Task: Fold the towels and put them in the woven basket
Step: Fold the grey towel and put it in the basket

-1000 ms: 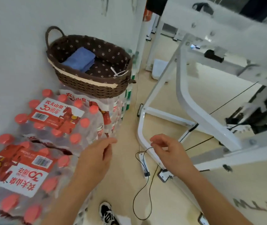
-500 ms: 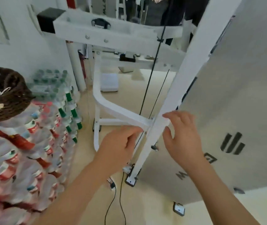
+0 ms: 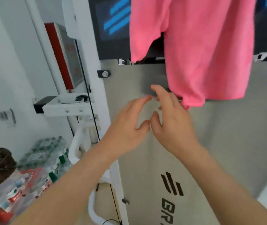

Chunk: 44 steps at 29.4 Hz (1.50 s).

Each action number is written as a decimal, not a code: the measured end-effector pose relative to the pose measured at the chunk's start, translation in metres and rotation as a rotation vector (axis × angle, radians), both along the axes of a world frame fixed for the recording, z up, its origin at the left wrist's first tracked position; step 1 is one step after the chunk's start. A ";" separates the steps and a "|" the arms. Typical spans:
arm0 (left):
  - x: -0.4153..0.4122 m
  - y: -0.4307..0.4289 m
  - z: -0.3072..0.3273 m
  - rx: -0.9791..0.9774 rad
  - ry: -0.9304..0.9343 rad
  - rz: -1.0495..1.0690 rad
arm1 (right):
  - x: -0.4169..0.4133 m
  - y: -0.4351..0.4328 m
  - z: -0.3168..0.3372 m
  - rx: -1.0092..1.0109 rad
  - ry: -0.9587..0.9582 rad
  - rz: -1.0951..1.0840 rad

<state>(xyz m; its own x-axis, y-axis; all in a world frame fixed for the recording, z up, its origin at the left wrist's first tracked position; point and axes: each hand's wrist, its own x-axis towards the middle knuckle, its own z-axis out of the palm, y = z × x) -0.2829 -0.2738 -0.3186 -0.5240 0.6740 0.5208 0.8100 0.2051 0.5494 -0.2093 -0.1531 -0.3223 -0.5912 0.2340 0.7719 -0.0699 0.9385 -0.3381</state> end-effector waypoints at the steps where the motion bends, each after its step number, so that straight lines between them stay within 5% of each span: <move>1: 0.008 0.008 0.014 0.030 -0.001 -0.014 | 0.006 0.006 0.010 -0.018 0.003 0.022; 6: 0.047 0.032 0.070 0.410 -0.588 -0.130 | 0.055 0.026 0.042 -0.282 -0.118 0.291; 10: 0.062 0.035 0.100 0.539 -0.743 -0.176 | 0.100 0.029 0.065 -0.372 0.020 0.389; 12: 0.068 0.037 0.110 0.430 -0.532 -0.056 | 0.108 0.029 0.094 -0.224 0.227 0.278; 16: 0.087 0.056 0.133 0.389 0.098 0.117 | 0.115 0.053 0.172 0.268 0.536 -0.290; 20: 0.111 0.087 0.159 0.388 0.438 0.129 | 0.129 0.094 0.208 0.230 0.355 -0.599; 22: 0.122 0.109 0.174 0.395 0.458 0.154 | 0.141 0.111 0.220 0.226 0.308 -0.645; 27: 0.149 0.155 0.210 0.587 0.357 0.262 | 0.154 0.146 0.254 0.228 0.348 -0.245; 32: 0.157 0.171 0.268 0.593 -0.106 0.353 | 0.177 0.169 0.296 0.158 0.241 0.279; 35: 0.161 0.174 0.299 0.680 -0.101 0.316 | 0.176 0.187 0.329 0.243 0.248 0.333; 39: 0.170 0.183 0.330 0.802 -0.061 0.270 | 0.156 0.202 0.353 0.373 -0.170 0.316; 44: 0.176 0.188 0.363 0.866 -0.034 0.136 | 0.127 0.211 0.380 0.124 -0.110 0.594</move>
<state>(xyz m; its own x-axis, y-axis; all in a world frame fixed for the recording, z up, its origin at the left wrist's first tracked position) -0.1070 -0.0853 0.0441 -0.5959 -0.0203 0.8028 0.7890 -0.2012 0.5805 -0.0823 0.0576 0.0575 -0.6704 -0.2472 0.6996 -0.5638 0.7827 -0.2637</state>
